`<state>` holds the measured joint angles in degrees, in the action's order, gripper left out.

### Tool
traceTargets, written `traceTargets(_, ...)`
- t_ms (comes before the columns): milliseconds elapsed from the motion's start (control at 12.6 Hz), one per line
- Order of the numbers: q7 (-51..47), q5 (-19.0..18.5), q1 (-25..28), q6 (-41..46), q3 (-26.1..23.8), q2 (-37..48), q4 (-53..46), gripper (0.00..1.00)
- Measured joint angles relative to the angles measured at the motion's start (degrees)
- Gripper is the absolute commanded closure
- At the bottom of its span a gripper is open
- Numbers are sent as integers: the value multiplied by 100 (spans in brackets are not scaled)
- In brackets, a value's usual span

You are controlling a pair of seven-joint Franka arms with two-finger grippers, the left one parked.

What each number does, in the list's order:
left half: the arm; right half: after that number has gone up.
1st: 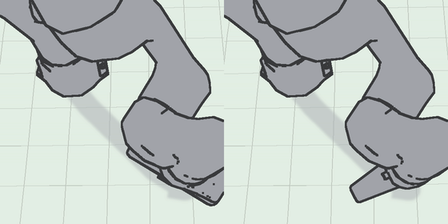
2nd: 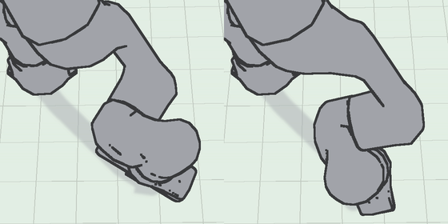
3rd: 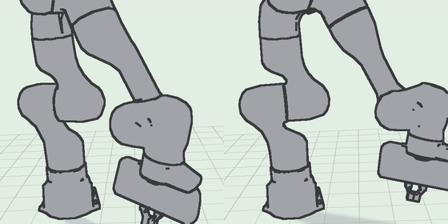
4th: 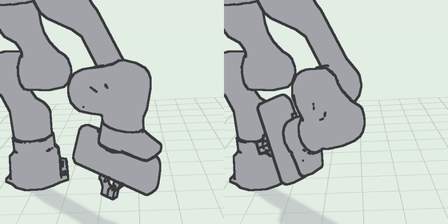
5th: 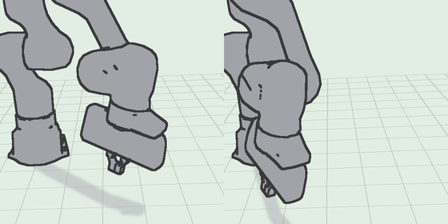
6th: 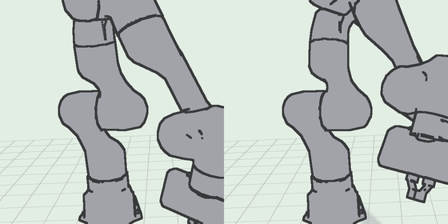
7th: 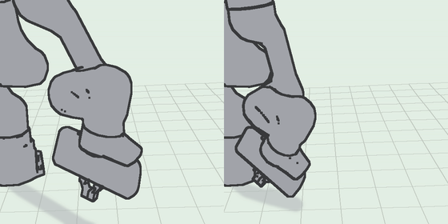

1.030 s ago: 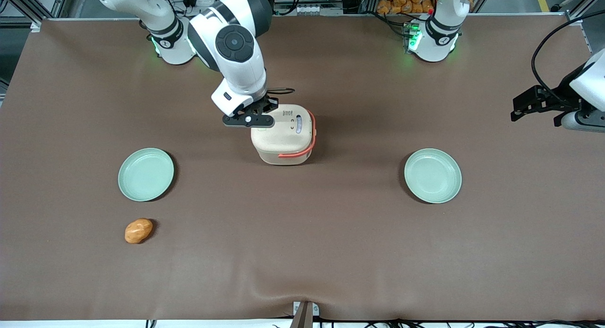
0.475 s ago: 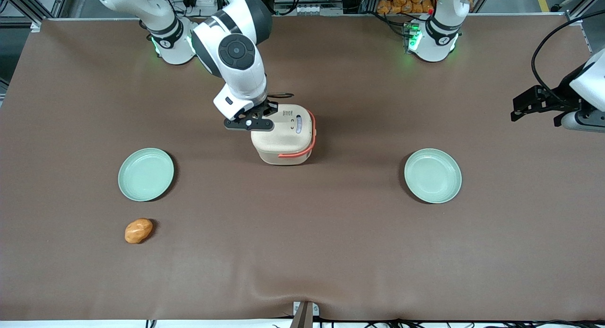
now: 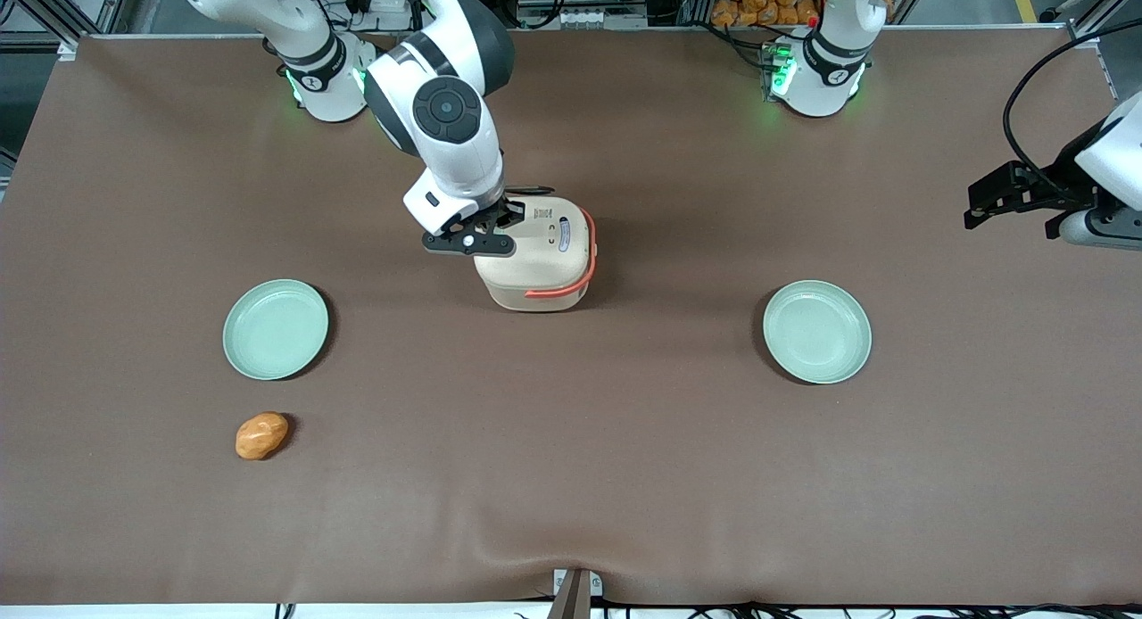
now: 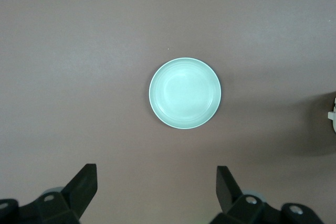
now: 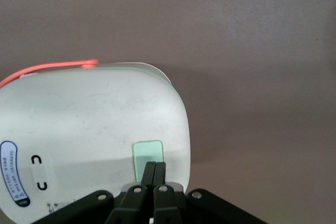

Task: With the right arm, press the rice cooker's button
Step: 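Lower the closed right gripper onto the green lid button and press, then lift the right gripper off the cooker and retract it toward its base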

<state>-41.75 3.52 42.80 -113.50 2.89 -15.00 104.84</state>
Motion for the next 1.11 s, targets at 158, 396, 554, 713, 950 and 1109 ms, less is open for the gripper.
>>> traceTargets(158,-5,0,0,-56,9,-45,0,100)
traceTargets(396,-15,0,0,-61,9,-76,1,100)
traceTargets(554,-49,0,0,-63,9,-96,2,100)
traceTargets(713,-78,0,0,-82,8,-123,3,100)
traceTargets(950,-91,0,3,-110,-1,-160,2,100)
traceTargets(1109,-124,-1,5,-113,-1,-163,2,100)
